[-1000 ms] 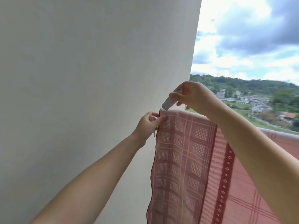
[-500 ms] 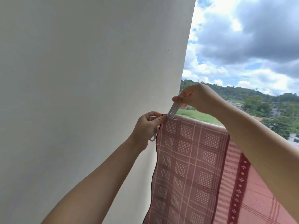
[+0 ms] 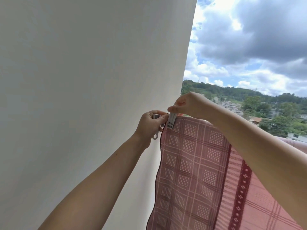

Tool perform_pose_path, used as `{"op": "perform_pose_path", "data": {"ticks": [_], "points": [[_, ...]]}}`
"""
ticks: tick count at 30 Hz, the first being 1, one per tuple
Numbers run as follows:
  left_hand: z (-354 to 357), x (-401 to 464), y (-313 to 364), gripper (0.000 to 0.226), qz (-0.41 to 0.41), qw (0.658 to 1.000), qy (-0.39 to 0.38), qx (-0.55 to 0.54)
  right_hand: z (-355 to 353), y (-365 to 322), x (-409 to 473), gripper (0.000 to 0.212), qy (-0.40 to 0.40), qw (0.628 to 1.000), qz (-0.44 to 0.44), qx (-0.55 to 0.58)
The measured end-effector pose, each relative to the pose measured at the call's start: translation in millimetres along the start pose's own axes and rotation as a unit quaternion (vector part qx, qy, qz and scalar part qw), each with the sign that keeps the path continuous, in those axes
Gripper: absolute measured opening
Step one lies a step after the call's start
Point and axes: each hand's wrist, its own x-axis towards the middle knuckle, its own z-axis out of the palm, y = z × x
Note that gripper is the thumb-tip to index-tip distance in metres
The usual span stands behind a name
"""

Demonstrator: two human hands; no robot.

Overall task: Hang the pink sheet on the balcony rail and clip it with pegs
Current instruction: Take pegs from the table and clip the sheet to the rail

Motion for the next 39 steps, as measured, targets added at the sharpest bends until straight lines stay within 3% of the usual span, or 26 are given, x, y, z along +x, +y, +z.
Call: {"op": "perform_pose_path", "data": {"ticks": [3,6,8,10,11,13,15,17,19,21,24,26,29,30,33,35,37,39], "points": [[0,-4,-3,0.014,0.006,1.0,0.002,0.006,2,1,-2,0.043,-0.044,0.999,0.007,-0.023],[-1,-7,-2,0.009,0.003,0.998,0.057,0.006,4,0,-13,0.052,-0.073,0.996,0.028,-0.036],[-5,-14,-5,0.015,-0.005,0.996,0.092,-0.005,10,-3,-28,0.057,0.017,0.999,0.004,-0.038],[-8,-32,-14,0.025,-0.02,0.996,0.086,-0.025,19,-12,-50,0.038,0.183,0.98,-0.081,0.01],[-9,-44,-20,0.028,-0.032,0.995,0.078,-0.05,28,-19,-62,0.028,0.224,0.966,-0.114,0.052],[-10,-71,-34,0.033,-0.06,0.987,0.08,-0.127,55,-31,-87,0.018,0.153,0.977,-0.105,0.104],[-15,-98,-51,0.037,-0.092,0.973,0.119,-0.174,100,-36,-110,0.021,-0.048,0.987,-0.001,0.153],[-20,-126,-70,0.038,-0.119,0.967,0.148,-0.167,144,-42,-134,0.036,-0.2,0.933,0.106,0.279],[-23,-158,-85,0.038,-0.148,0.97,0.147,-0.127,182,-47,-159,0.045,-0.26,0.85,0.177,0.423],[-27,-183,-102,0.038,-0.174,0.965,0.155,-0.119,213,-52,-181,0.037,-0.268,0.802,0.21,0.49],[-39,-217,-132,0.036,-0.201,0.959,0.169,-0.106,249,-50,-211,0.031,-0.245,0.767,0.279,0.524],[-44,-240,-157,0.034,-0.247,0.949,0.157,-0.119,267,-43,-226,0.034,-0.238,0.723,0.333,0.557],[-48,-269,-194,0.027,-0.324,0.929,0.101,-0.146,283,-30,-247,0.019,-0.212,0.647,0.428,0.595],[-48,-274,-206,0.024,-0.349,0.922,0.085,-0.142,287,-24,-254,0.013,-0.206,0.642,0.452,0.584],[-49,-273,-248,0.013,-0.397,0.907,0.101,-0.099,299,-2,-270,0.01,-0.216,0.679,0.487,0.506],[-45,-264,-279,0.024,-0.406,0.909,0.093,-0.026,302,9,-276,0.011,-0.229,0.685,0.5,0.478],[-41,-253,-305,0.035,-0.409,0.91,0.054,0.031,305,20,-277,0.012,-0.238,0.683,0.505,0.47],[-40,-245,-328,0.029,-0.401,0.915,0.0,0.04,309,30,-277,0.013,-0.239,0.685,0.51,0.463]]}}
